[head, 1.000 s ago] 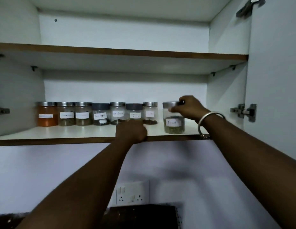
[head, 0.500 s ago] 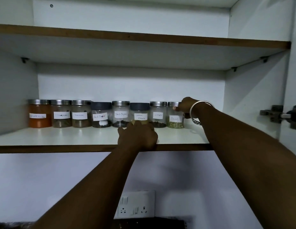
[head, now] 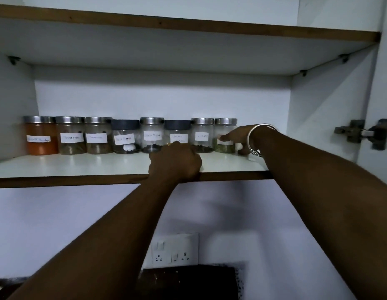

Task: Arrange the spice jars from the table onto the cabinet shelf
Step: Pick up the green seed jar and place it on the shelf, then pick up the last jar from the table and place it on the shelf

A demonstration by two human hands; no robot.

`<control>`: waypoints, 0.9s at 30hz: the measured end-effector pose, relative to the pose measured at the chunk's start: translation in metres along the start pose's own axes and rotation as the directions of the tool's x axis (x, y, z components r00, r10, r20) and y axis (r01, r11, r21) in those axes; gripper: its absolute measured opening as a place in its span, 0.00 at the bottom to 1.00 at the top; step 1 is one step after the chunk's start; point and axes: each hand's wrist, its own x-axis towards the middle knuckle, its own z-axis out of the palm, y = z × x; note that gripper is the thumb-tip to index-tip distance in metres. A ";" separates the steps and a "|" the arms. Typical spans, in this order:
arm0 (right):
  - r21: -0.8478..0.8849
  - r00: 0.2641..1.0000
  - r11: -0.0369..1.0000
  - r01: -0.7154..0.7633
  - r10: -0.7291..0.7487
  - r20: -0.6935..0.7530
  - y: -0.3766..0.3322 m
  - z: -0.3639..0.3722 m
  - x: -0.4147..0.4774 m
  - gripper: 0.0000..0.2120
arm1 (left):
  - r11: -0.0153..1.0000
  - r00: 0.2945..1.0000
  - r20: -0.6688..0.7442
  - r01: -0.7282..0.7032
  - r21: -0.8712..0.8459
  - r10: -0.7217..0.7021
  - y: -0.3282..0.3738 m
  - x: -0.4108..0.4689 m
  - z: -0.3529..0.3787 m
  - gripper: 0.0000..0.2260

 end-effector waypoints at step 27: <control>0.316 0.997 0.947 -0.066 0.074 -0.013 0.266 0.280 -0.334 0.07 | 0.698 0.902 0.355 0.090 -0.710 0.245 0.064 -0.347 0.181 0.10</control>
